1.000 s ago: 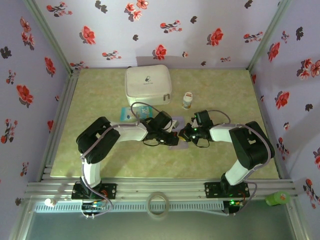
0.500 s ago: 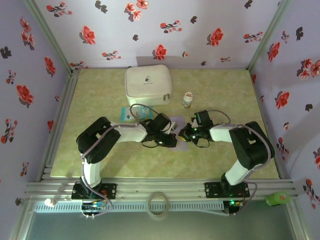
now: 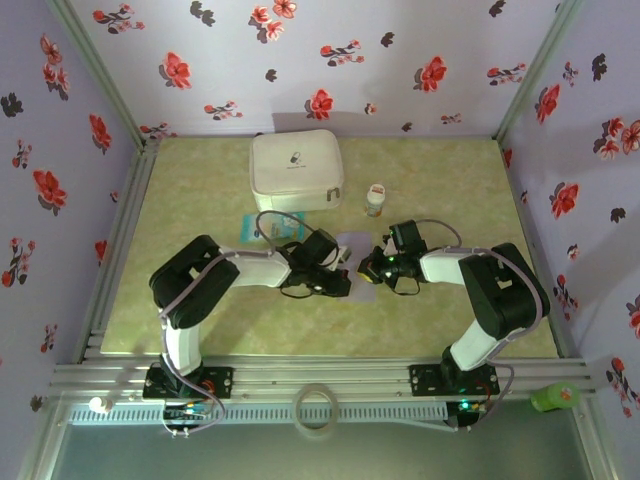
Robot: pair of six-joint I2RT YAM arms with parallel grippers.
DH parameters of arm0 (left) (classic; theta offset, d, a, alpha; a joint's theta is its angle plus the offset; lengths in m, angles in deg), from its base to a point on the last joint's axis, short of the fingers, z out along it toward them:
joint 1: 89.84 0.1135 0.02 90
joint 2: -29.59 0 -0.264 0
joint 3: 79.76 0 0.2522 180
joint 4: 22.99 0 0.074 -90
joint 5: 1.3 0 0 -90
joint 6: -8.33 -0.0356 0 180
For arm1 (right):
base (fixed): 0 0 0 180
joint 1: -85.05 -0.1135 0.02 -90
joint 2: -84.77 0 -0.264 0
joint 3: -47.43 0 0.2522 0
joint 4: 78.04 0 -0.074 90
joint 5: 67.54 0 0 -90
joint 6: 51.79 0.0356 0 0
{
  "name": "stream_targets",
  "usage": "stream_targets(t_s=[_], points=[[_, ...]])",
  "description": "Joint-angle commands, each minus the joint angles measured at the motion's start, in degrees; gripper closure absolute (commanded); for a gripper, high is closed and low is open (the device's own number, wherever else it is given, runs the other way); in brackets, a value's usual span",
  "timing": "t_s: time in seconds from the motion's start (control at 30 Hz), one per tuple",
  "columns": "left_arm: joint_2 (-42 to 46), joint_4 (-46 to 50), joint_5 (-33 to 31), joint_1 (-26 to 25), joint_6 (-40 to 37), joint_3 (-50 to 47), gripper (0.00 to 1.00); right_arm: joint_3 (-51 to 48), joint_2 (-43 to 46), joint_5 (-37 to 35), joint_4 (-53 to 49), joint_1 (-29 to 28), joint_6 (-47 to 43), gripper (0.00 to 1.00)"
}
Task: Fold a paper plane with a square sheet of paper (pick it up from the middle)
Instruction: Fold the triangle a second time at the center of the table.
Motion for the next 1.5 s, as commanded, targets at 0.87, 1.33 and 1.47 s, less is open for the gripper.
stream_targets(t_s=[0.87, 1.33, 1.47], points=[[11.4, -2.8, -1.7, 0.3, 1.4, -5.0, 1.0, -0.2, 0.2, -5.2, -7.4, 1.5, -2.0, 1.0], [-1.2, 1.2, -2.3, 1.1, -1.2, 4.2, 1.0, 0.6, -0.3, -3.5, -6.6, 1.5, -1.9, 1.0], [-2.6, 1.7, -2.4, 1.1, -1.2, 3.0, 1.0, 0.7, 0.1, -2.6, -5.9, 1.5, -2.1, 1.0]])
